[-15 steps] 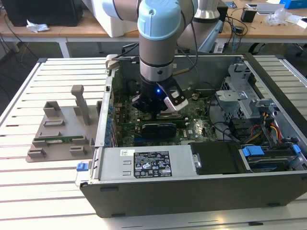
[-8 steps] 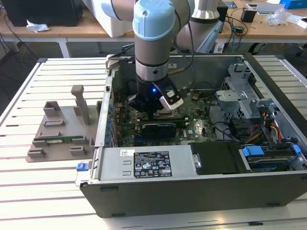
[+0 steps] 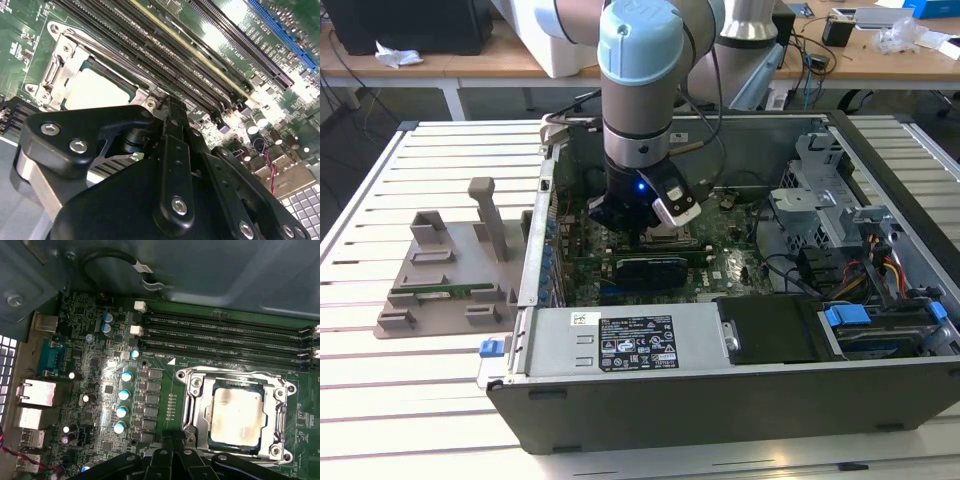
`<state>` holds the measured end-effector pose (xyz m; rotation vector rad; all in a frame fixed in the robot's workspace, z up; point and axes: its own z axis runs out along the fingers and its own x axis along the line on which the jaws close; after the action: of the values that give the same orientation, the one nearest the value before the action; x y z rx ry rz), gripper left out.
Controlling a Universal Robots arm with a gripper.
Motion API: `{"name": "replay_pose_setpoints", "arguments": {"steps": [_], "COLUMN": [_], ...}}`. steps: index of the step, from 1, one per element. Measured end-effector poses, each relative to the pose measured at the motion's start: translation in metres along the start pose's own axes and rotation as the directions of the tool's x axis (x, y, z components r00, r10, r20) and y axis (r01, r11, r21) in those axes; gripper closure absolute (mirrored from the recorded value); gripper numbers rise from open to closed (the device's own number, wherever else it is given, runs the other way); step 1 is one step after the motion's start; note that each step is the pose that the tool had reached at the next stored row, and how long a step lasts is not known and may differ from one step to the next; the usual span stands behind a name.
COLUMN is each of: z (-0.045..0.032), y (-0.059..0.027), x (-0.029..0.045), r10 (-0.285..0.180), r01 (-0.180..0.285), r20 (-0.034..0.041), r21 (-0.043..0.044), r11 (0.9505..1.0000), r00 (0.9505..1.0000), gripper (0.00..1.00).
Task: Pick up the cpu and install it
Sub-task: 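Install the second cpu locking lever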
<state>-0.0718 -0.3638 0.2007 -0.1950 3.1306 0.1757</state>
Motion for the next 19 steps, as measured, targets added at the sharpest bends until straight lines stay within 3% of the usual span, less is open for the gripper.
{"name": "replay_pose_setpoints", "arguments": {"steps": [3, 5, 7, 12, 15, 16, 17, 18, 19], "z": [-0.0053, -0.0104, -0.0103, -0.0095, -0.0080, -0.0071, -0.0060, -0.0053, -0.0048], "y": [0.0008, 0.0021, 0.0045, 0.0100, 0.0169, 0.0219, 0.0275, 0.0315, 0.0358], "x": [-0.0001, -0.0018, -0.0093, -0.0241, -0.0411, -0.0524, -0.0608, -0.0660, -0.0699], "r10": [0.000, 0.000, 0.001, 0.003, 0.007, 0.009, 0.010, 0.011, 0.012], "r01": [0.000, 0.000, -0.001, -0.002, -0.003, -0.004, -0.005, -0.005, -0.005], "r20": [-0.0002, -0.0012, -0.0105, -0.0298, -0.0536, -0.0685, -0.0809, -0.0872, -0.0902], "r21": [0.0027, 0.0090, 0.0258, 0.0445, 0.0590, 0.0675, 0.0707, 0.0727, 0.0804], "r11": [1.0000, 1.0000, 0.9997, 0.9990, 0.9983, 0.9977, 0.9975, 0.9973, 0.9967], "r00": [1.0000, 1.0000, 0.9999, 0.9996, 0.9985, 0.9976, 0.9967, 0.9961, 0.9958], "gripper": [0.89, 0.89, 0.89, 0.89, 0.89, 0.89, 0.89, 0.89, 0.89]}}
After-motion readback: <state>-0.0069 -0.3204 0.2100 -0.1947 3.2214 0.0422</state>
